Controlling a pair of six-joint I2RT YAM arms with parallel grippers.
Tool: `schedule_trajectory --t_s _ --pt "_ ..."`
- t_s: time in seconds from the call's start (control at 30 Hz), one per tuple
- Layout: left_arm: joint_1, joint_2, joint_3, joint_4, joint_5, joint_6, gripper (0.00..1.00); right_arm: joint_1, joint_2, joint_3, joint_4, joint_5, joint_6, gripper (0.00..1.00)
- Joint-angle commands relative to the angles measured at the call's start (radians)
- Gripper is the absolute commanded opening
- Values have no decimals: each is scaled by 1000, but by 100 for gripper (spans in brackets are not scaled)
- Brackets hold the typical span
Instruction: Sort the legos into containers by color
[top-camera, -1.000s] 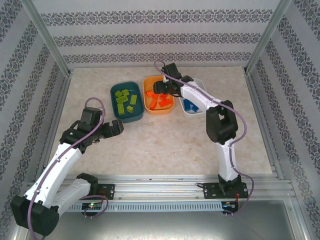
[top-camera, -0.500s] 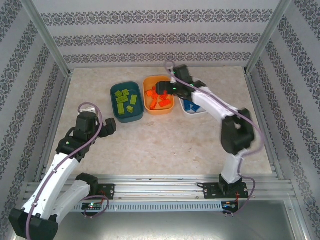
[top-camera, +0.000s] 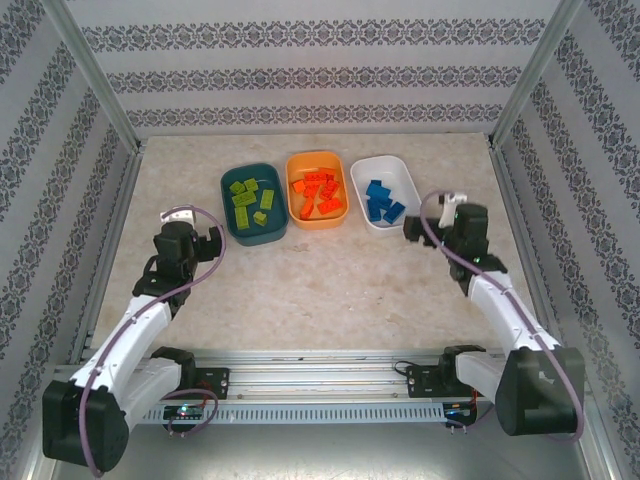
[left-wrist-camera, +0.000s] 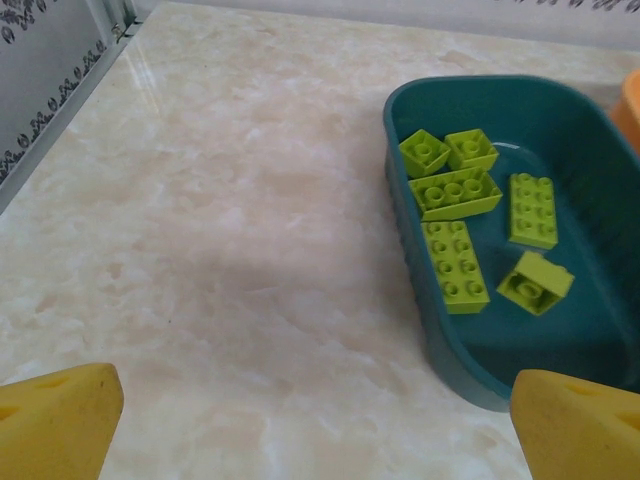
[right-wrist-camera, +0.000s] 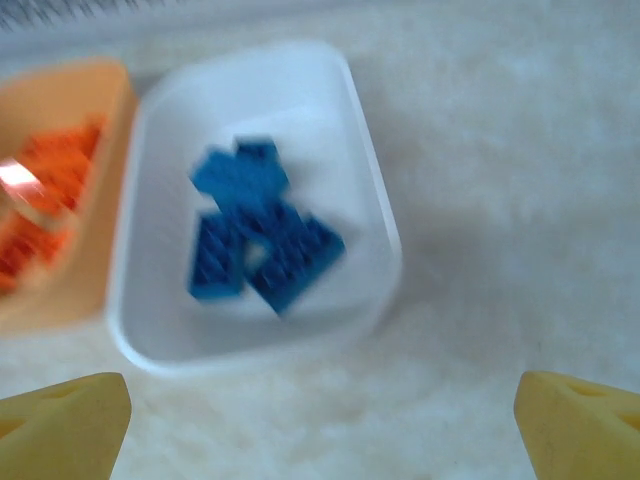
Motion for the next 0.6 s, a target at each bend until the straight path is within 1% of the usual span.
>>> schedule_trajectory --t_s 0.0,0.03,0.1,0.17,0.23,0.27,0.33,0.43,0.53,0.57 --pt "58 58 -38 176 45 56 100 -29 43 -85 328 24 -80 98" --pt "72 77 -47 205 58 56 100 -31 79 -78 344 24 -92 98" --pt "99 122 -74 277 96 60 100 -31 173 -74 435 34 -115 98" --pt "113 173 -78 317 106 68 100 -37 259 -73 521 33 -111 98" --pt "121 232 -73 342 117 99 100 -40 318 -57 562 18 -109 98" --pt "124 265 -67 362 119 122 100 -39 326 -41 540 13 -110 98" --pt "129 326 -60 413 123 156 100 -40 354 -54 601 3 -103 98" --pt "138 419 -47 496 151 149 100 -40 387 -79 677 8 -98 98" --pt "139 490 -23 557 182 146 100 -39 383 -99 703 11 -99 98" --pt "139 502 -31 609 194 132 100 -40 381 -104 703 8 -103 98"
